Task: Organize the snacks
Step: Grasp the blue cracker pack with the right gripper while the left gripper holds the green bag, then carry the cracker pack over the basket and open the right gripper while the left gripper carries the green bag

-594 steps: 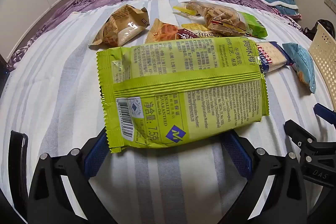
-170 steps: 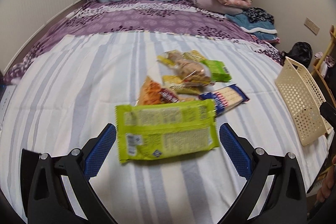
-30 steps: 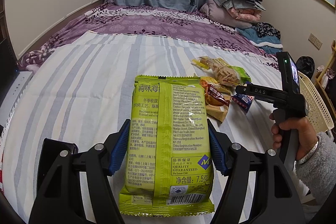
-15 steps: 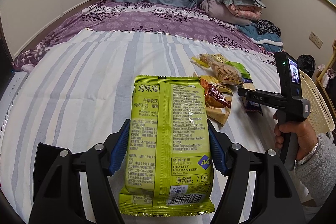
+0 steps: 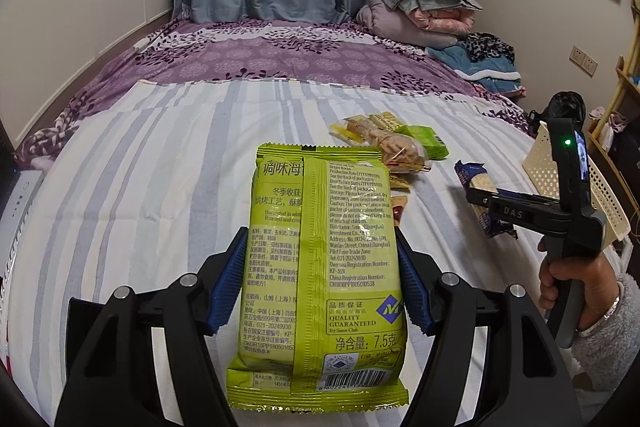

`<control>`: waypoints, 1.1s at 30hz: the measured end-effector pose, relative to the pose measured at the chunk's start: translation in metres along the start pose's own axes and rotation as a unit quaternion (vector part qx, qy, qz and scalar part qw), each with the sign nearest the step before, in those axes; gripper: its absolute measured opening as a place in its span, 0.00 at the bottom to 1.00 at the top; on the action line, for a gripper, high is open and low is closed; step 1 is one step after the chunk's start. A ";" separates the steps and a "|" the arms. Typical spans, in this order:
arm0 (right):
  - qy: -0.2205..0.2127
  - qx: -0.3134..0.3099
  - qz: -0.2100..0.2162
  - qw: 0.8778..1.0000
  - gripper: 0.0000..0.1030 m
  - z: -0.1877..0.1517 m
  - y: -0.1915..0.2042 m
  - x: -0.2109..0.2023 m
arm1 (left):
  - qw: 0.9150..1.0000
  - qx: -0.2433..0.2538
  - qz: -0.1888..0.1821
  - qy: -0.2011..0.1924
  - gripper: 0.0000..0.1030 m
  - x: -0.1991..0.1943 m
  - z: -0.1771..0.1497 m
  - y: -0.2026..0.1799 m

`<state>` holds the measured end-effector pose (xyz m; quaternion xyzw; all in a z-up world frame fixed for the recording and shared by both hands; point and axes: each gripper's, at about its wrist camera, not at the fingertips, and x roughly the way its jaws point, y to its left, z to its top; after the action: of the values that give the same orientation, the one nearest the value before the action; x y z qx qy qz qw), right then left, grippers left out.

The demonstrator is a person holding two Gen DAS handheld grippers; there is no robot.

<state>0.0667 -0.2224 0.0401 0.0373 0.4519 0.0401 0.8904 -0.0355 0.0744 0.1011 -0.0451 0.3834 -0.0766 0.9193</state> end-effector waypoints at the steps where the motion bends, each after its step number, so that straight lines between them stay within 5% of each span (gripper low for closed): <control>1: -0.004 0.003 0.002 1.000 0.44 0.001 -0.002 -0.005 | 1.000 0.002 -0.001 -0.002 0.67 -0.002 0.001 -0.003; 17: -0.092 0.046 0.016 0.995 0.44 -0.002 -0.047 -0.100 | 0.998 0.048 -0.019 -0.026 0.67 -0.028 0.012 -0.050; 33: -0.181 0.148 -0.034 0.972 0.45 -0.018 -0.146 -0.170 | 0.995 0.085 -0.038 -0.024 0.67 -0.038 0.016 -0.093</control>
<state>-0.0421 -0.3850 0.1511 0.1602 0.2854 -0.0654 0.9427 -0.0606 -0.0105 0.1517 0.0174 0.3517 -0.1424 0.9250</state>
